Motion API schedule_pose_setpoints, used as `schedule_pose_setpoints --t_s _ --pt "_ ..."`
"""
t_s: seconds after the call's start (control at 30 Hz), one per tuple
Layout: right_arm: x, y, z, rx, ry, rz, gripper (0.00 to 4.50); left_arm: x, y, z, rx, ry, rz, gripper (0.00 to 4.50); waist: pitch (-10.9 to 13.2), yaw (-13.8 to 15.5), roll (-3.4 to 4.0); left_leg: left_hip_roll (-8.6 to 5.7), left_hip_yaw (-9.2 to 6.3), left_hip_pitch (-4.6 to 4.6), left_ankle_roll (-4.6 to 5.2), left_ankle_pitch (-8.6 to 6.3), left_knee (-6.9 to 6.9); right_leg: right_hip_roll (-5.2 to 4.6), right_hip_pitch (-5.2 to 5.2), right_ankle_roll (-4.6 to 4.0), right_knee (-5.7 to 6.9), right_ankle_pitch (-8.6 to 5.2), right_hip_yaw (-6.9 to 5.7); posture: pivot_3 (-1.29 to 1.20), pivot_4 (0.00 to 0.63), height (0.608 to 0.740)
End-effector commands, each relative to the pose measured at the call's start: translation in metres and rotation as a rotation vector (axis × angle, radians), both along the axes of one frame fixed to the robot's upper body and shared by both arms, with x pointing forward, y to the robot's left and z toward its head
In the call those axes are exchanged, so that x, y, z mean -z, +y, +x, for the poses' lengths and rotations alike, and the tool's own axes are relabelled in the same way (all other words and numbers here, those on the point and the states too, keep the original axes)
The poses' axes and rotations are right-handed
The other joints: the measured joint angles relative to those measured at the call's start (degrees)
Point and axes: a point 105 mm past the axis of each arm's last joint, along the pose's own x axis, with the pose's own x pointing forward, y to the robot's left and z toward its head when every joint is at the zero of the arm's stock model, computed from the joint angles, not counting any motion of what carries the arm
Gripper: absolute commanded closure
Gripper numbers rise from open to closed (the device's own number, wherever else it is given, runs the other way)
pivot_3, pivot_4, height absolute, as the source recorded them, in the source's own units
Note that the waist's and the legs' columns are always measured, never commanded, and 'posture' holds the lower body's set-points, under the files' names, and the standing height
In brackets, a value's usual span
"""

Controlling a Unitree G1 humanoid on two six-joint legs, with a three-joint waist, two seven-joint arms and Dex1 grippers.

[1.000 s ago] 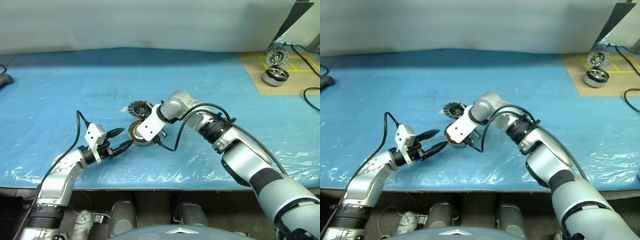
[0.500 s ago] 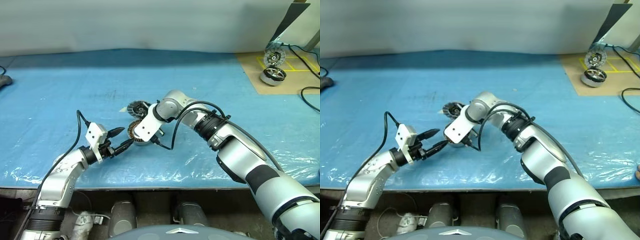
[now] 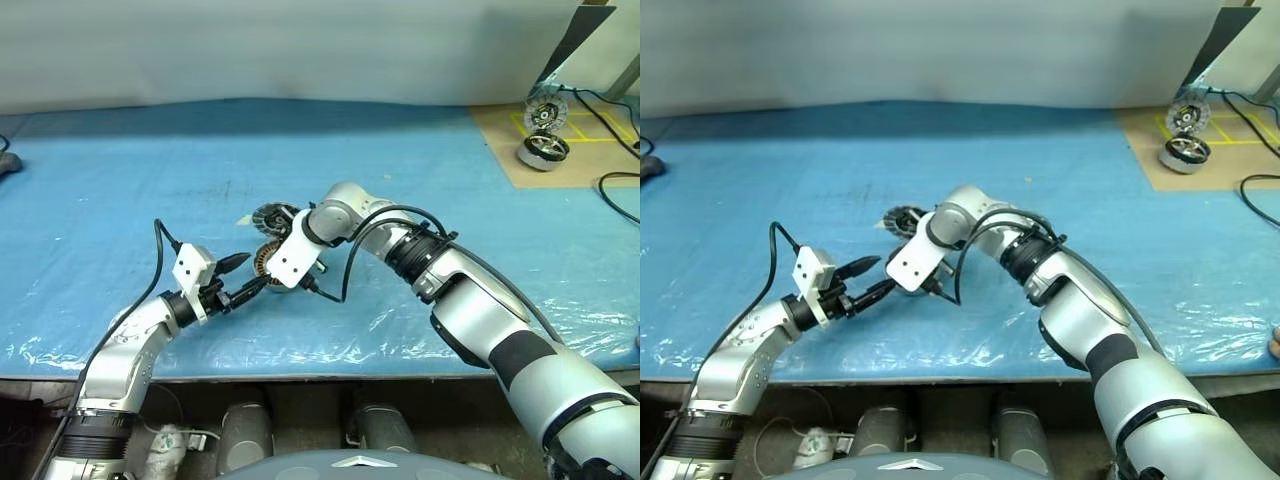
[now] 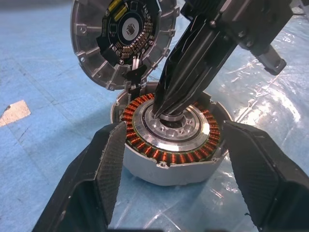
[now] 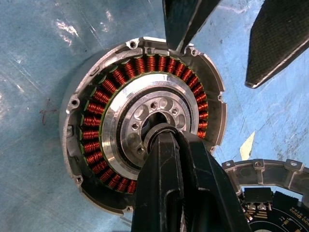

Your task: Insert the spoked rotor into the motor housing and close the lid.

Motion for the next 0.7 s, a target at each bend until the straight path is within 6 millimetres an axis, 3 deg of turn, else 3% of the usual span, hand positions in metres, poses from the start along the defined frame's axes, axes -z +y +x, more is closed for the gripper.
schedule_pose_setpoints --t_s 0.03,0.4,0.7 --pt "0.032 -0.002 -0.017 -0.044 0.062 -0.104 4.46 -0.008 -0.001 0.002 0.006 -0.046 -0.002 1.10 0.0 -0.1 0.00 0.00 0.00 0.00 -0.01 0.00 0.00 0.00 0.00 0.00 -0.01 0.00 0.00 0.00 0.150 0.740" --pt "0.039 0.004 -0.028 -0.082 0.060 -0.116 4.46 -0.002 0.002 0.001 0.008 -0.045 0.004 1.10 0.0 -0.6 0.02 0.02 0.00 0.12 -0.06 -0.04 -0.03 0.02 0.08 -0.04 -0.01 -0.03 0.01 0.00 0.150 0.740" --pt "0.015 0.004 -0.019 -0.087 0.012 -0.108 4.46 0.003 0.004 0.002 0.013 -0.043 0.004 1.10 0.0 -0.6 0.03 0.01 0.01 0.15 -0.07 -0.05 -0.12 0.02 0.10 -0.05 -0.06 -0.04 0.04 0.00 0.150 0.740"
